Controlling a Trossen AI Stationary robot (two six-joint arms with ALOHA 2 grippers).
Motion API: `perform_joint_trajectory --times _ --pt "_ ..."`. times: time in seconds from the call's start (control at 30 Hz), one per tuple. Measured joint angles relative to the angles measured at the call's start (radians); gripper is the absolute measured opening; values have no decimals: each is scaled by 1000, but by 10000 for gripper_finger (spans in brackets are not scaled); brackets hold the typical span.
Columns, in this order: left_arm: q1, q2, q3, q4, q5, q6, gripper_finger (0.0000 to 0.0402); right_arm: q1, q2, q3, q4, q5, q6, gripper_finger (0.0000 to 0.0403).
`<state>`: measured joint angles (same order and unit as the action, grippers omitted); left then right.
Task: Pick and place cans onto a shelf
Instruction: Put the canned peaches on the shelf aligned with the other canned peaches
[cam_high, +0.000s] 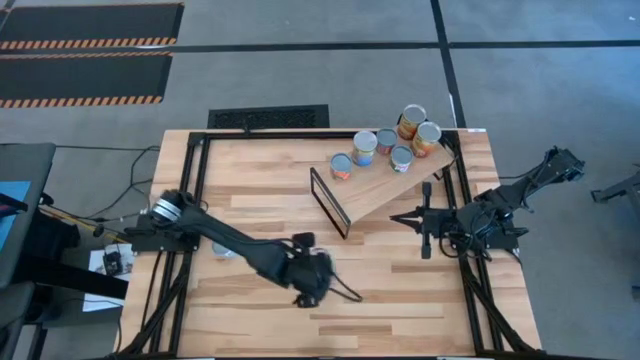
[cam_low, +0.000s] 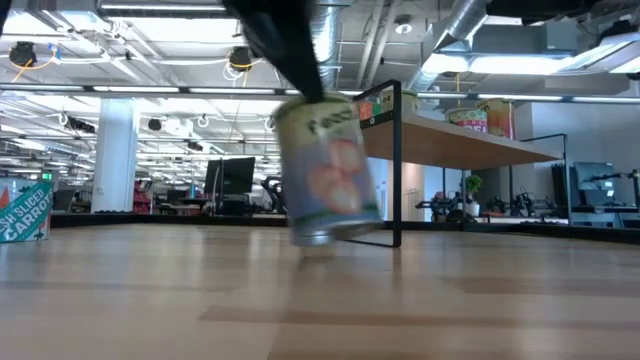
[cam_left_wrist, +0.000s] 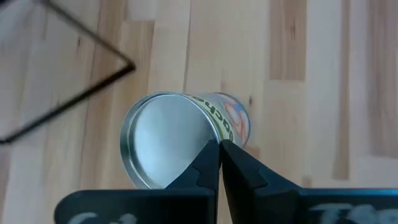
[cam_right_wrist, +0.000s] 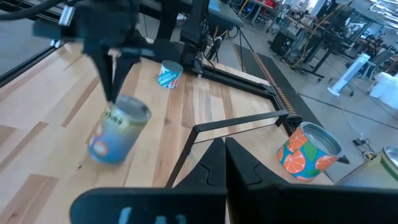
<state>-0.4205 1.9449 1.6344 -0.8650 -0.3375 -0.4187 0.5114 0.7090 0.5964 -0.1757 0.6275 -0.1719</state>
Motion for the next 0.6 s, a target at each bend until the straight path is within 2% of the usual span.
perform_joint_trajectory --times 0.13,0.27,0.6 --pt "31 109 141 -28 6 74 0 0 0 0 -7 0 5 7" --pt "58 184 226 -41 35 146 0 0 0 1 -18 0 9 7" --pt "82 227 270 -42 59 177 7 0 0 1 -33 -4 21 9"
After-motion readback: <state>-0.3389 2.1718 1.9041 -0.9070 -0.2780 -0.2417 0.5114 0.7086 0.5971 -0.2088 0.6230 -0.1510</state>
